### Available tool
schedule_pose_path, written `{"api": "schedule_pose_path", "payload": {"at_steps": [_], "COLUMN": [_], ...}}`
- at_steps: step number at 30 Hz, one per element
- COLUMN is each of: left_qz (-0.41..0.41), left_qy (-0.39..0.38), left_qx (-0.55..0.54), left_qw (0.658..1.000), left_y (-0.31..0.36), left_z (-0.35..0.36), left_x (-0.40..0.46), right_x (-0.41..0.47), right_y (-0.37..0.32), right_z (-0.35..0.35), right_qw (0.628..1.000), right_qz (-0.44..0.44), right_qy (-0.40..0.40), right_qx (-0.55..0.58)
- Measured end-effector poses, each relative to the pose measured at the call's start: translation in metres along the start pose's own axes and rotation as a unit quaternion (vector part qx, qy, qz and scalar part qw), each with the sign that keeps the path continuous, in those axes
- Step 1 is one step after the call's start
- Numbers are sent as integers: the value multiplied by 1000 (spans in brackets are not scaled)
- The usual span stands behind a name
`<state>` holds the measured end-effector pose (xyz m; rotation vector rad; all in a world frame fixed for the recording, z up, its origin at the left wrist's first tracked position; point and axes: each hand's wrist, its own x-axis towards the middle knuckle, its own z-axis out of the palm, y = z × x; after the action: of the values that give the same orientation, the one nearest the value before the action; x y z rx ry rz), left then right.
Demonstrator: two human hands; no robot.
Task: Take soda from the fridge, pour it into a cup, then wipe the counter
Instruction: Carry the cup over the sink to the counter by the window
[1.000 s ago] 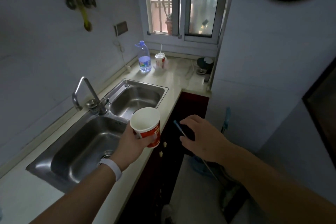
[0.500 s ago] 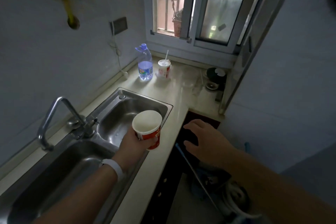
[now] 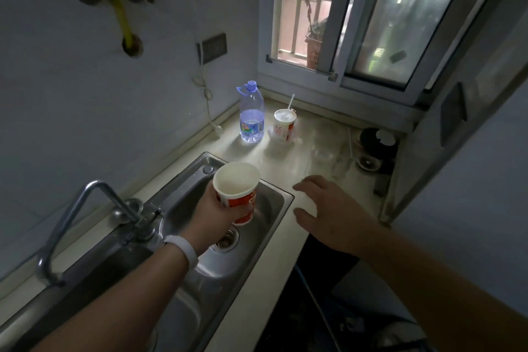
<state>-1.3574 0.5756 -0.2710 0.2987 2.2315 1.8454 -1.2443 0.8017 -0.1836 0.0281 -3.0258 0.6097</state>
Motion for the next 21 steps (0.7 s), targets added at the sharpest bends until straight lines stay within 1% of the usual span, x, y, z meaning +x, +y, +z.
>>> {"api": "schedule_pose_path", "payload": {"at_steps": [3, 7, 11, 18, 21], "left_qz": [-2, -25, -37, -45, -48], "left_qy": [27, 61, 94, 127, 128], "left_qx": [1, 6, -1, 7, 6], "left_qw": [1000, 998, 995, 991, 991], "left_y": [-1, -4, -2, 4, -4], "left_z": [8, 23, 44, 76, 89], "left_x": [33, 82, 132, 207, 236], "right_x": [45, 104, 157, 224, 243], "right_y": [22, 53, 89, 129, 142], "right_z": [6, 10, 9, 16, 24], "right_qw": [1000, 999, 998, 997, 996], "right_qz": [-19, -40, -40, -46, -38], "right_qy": [2, -32, -35, -53, -62], "right_qx": [16, 17, 30, 40, 50]}}
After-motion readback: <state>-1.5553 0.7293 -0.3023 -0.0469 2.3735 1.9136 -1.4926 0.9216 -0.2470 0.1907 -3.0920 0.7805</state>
